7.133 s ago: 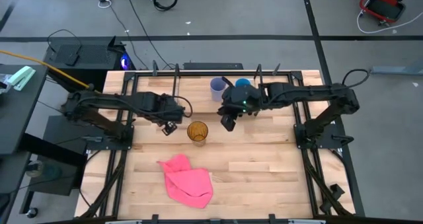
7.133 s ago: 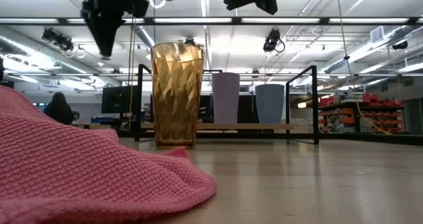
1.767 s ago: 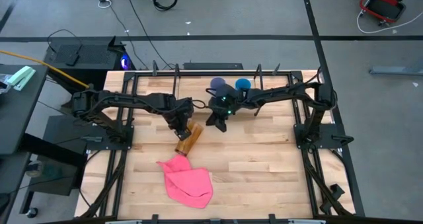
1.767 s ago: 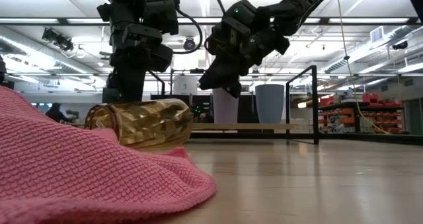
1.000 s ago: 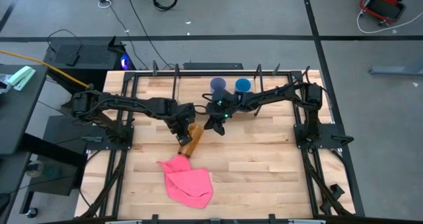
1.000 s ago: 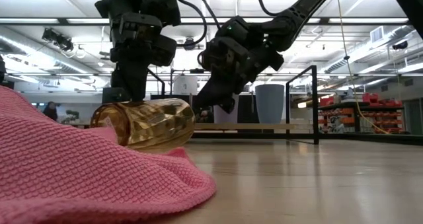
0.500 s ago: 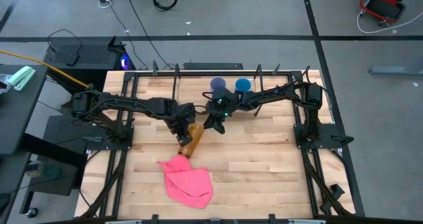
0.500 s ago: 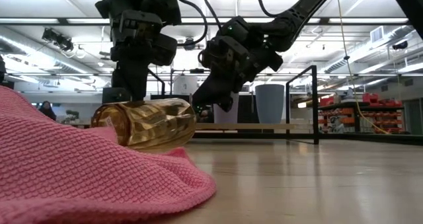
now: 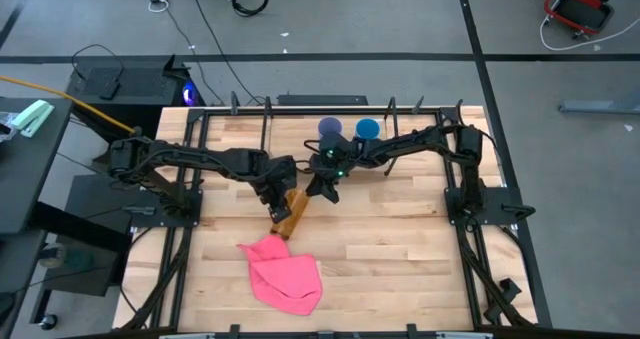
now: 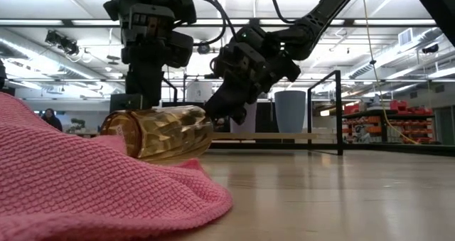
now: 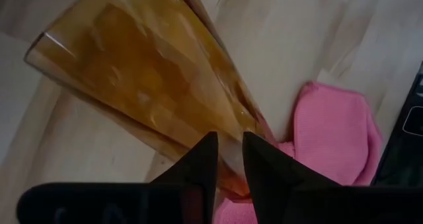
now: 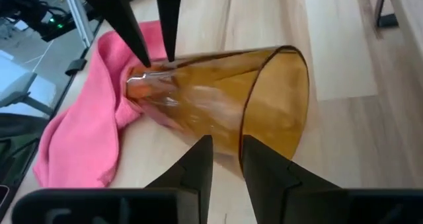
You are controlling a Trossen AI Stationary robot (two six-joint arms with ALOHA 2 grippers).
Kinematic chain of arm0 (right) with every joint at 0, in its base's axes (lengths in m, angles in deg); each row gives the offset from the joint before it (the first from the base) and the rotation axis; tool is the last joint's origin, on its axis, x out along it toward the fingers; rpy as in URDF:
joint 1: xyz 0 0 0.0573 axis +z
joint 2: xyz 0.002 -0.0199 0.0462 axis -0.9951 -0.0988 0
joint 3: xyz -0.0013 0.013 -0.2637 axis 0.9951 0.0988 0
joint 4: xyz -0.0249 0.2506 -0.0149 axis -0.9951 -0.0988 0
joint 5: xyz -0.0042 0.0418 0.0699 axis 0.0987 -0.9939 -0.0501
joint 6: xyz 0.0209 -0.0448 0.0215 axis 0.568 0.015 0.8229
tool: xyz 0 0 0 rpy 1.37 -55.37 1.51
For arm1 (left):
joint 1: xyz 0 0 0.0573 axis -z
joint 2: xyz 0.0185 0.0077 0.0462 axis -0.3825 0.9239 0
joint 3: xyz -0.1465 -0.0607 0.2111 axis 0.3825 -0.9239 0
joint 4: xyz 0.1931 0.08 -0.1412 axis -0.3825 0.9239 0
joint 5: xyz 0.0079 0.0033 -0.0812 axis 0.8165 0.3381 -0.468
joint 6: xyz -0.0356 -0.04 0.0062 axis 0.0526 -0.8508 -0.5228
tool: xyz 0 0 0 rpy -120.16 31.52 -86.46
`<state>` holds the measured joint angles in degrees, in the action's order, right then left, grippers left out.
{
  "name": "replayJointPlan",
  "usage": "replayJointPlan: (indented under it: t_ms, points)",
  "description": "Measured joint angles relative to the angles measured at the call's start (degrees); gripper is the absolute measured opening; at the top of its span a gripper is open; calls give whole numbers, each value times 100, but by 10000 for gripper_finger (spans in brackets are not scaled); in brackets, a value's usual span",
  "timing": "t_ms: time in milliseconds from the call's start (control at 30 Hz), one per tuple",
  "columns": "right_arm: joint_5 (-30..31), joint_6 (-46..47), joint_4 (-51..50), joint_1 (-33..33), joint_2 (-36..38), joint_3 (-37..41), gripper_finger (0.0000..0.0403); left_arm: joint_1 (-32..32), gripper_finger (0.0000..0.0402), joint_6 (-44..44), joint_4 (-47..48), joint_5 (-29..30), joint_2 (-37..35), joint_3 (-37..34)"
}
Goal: Stack small to large cups/mugs on shelf
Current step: Put the light brown cup on the shelf
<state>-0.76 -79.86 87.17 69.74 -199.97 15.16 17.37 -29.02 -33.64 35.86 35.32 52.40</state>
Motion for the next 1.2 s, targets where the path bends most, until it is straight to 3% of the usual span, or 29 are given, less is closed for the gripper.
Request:
replayJointPlan:
  t_ms: [567,967,1200]
  points:
    - [-276,107,-22,408,1,-51,86,2,77,20,-61,-4,0,0]
    - [80,392,-43,397,-3,-51,10,-73,72,5,-62,-19,0,0]
    - [235,389,-40,402,-3,-51,5,-146,66,4,-36,-32,0,0]
